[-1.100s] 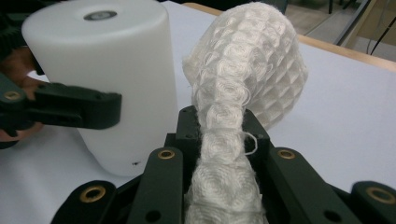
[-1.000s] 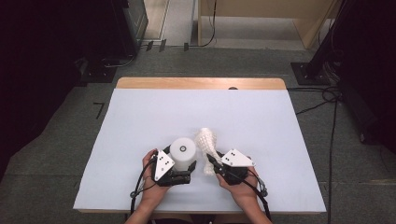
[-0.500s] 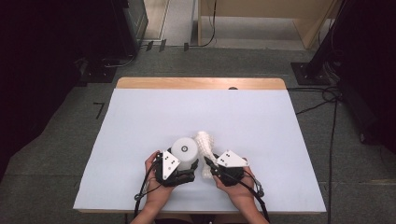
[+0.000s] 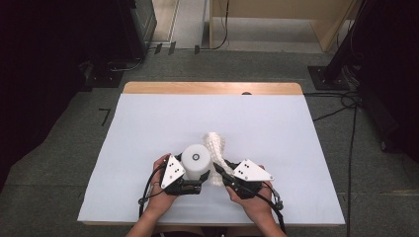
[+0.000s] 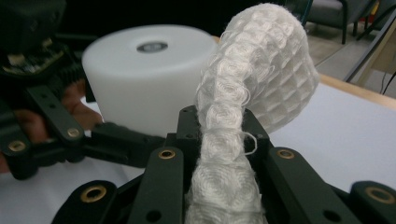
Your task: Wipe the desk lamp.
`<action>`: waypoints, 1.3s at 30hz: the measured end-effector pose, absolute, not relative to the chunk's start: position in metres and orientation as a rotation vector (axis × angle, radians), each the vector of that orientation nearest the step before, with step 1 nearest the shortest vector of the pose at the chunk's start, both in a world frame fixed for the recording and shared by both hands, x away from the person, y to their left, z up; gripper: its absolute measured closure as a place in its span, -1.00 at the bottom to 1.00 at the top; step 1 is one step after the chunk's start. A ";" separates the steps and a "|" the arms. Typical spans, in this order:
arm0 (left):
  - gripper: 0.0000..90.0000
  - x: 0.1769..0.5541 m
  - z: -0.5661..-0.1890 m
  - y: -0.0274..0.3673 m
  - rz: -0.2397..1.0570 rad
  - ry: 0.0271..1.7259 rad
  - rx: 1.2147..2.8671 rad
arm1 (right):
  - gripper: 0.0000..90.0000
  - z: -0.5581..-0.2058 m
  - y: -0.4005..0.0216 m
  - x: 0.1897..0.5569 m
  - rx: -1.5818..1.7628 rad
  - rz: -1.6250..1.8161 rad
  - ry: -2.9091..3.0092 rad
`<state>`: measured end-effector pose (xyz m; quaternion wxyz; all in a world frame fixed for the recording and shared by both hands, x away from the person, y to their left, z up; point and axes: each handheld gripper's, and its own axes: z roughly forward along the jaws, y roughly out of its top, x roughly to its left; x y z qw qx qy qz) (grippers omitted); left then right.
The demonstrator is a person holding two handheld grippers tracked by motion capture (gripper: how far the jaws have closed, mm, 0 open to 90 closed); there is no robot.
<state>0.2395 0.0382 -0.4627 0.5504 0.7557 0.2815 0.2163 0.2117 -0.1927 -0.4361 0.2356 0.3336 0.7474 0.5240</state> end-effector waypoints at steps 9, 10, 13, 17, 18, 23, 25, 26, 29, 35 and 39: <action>-0.81 0.251 -0.468 0.043 0.546 0.676 1.751 | 0.67 -0.463 -0.195 0.226 1.041 1.315 2.128; -0.81 0.254 -0.470 0.042 0.566 0.688 1.762 | 0.67 -0.461 -0.198 0.226 1.050 1.311 2.113; -0.81 0.260 -0.478 0.044 0.583 0.711 1.782 | 0.67 -0.457 -0.211 0.230 1.089 1.299 2.065; -0.81 0.264 -0.484 0.044 0.590 0.728 1.816 | 0.67 -0.456 -0.226 0.236 1.126 1.213 2.003; -0.82 0.264 -0.486 0.045 0.585 0.740 1.814 | 0.67 -0.456 -0.230 0.238 1.144 1.191 2.000; -1.00 0.263 -0.481 0.051 0.546 0.768 1.774 | 0.66 -0.464 -0.242 0.246 1.231 1.161 1.988; -1.00 0.260 -0.479 0.054 0.530 0.785 1.780 | 0.61 -0.468 -0.244 0.248 1.245 1.150 1.981; -1.00 0.259 -0.477 0.057 0.524 0.783 1.782 | 0.49 -0.469 -0.245 0.249 1.254 1.143 1.970; -1.00 0.251 -0.470 0.065 0.517 0.772 1.778 | 0.02 -0.472 -0.250 0.253 1.295 1.188 1.966; -1.00 0.236 -0.451 0.088 0.517 0.782 1.723 | -0.72 -0.457 -0.267 0.252 1.336 1.185 1.934; -1.00 0.227 -0.450 0.110 0.540 0.809 1.697 | -0.82 -0.452 -0.291 0.245 1.352 1.195 1.897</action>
